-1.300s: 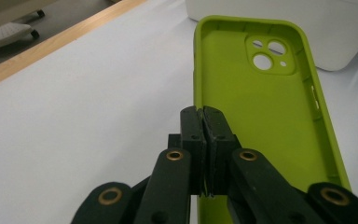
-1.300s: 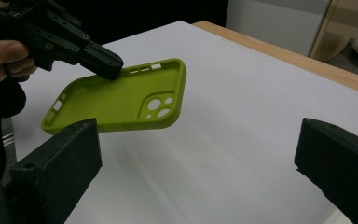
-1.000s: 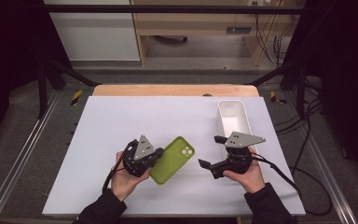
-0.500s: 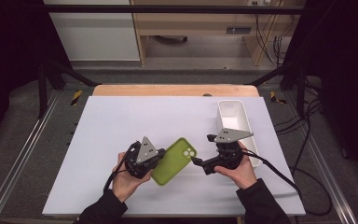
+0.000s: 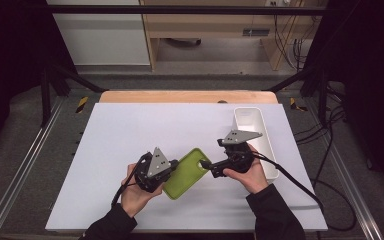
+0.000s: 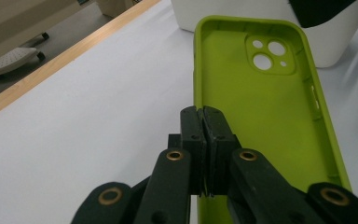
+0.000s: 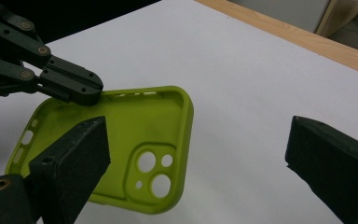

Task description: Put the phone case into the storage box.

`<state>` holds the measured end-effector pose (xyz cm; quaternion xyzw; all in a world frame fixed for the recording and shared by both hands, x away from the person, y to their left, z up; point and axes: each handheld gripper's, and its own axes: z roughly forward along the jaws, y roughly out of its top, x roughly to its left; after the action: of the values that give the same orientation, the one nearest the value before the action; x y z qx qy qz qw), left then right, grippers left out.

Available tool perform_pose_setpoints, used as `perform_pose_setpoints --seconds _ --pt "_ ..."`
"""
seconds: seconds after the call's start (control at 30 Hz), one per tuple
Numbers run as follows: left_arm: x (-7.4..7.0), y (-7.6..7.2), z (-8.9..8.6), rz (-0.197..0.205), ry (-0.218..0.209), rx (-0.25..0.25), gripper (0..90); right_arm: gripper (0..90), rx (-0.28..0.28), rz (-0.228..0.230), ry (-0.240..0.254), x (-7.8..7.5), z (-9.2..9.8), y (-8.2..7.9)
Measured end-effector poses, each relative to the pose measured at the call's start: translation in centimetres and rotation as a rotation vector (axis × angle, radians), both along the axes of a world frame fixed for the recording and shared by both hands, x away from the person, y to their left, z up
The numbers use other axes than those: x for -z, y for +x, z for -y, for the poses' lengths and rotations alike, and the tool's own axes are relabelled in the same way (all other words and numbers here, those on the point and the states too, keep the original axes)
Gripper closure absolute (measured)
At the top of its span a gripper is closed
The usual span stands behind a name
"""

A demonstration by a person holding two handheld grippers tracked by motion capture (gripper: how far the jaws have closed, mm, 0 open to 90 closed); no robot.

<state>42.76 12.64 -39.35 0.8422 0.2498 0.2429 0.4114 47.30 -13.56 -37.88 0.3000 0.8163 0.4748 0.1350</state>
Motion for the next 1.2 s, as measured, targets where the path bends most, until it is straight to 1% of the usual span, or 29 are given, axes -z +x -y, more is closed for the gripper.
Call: perform_pose_setpoints --seconds 0.1,0.13,0.33,0.4,0.5,0.6,0.73,0.83,0.9,0.93,0.97,1.17,1.2 --pt "0.0 -0.1 0.1 0.004 -0.002 0.0 88.0 7.3 0.001 -0.011 0.0 0.0 -0.2 0.4" --pt "0.0 -0.1 0.1 0.005 -0.002 0.0 88.0 7.5 -0.001 -0.018 -0.008 0.0 -0.4 0.6" --pt "0.0 -0.1 0.1 0.012 -0.003 0.002 88.0 9.9 -0.018 -0.024 -0.026 0.0 -0.8 0.9" --pt "0.0 -0.1 0.1 0.014 0.001 0.003 88.0 13.0 -0.035 -0.027 -0.039 -0.1 -1.3 1.0" --pt "-0.1 -0.1 0.1 0.017 0.001 0.004 88.0 20.7 -0.054 -0.025 -0.033 0.1 -1.6 1.1" --pt "-0.1 -0.2 0.1 0.021 -0.005 0.003 88.0 22.9 -0.06 -0.044 -0.037 0.3 -1.7 1.3" --pt "-0.1 -0.2 0.1 0.025 -0.006 0.005 88.0 26.9 -0.071 -0.053 -0.042 0.5 -1.8 1.4" --pt "-0.1 -0.3 0.2 0.029 -0.005 0.008 88.0 35.9 -0.083 -0.069 -0.037 0.5 -1.7 1.5" --pt "-0.2 -0.4 0.2 0.032 -0.006 0.01 88.0 38.1 -0.09 -0.085 -0.032 0.4 -1.7 1.6" --pt "-0.2 -0.4 0.2 0.032 -0.006 0.01 88.0 38.1 -0.09 -0.085 -0.032 0.4 -1.7 1.6" --pt "-0.2 -0.4 0.2 0.034 -0.005 0.01 88.0 41.6 -0.093 -0.105 -0.03 0.4 -1.7 1.6" --pt "-0.2 -0.5 0.2 0.039 -0.003 0.012 88.0 51.3 -0.112 -0.158 -0.019 0.3 -1.5 1.9" --pt "-0.2 -0.5 0.2 0.039 -0.003 0.012 88.0 51.3 -0.112 -0.158 -0.019 0.3 -1.5 1.9"
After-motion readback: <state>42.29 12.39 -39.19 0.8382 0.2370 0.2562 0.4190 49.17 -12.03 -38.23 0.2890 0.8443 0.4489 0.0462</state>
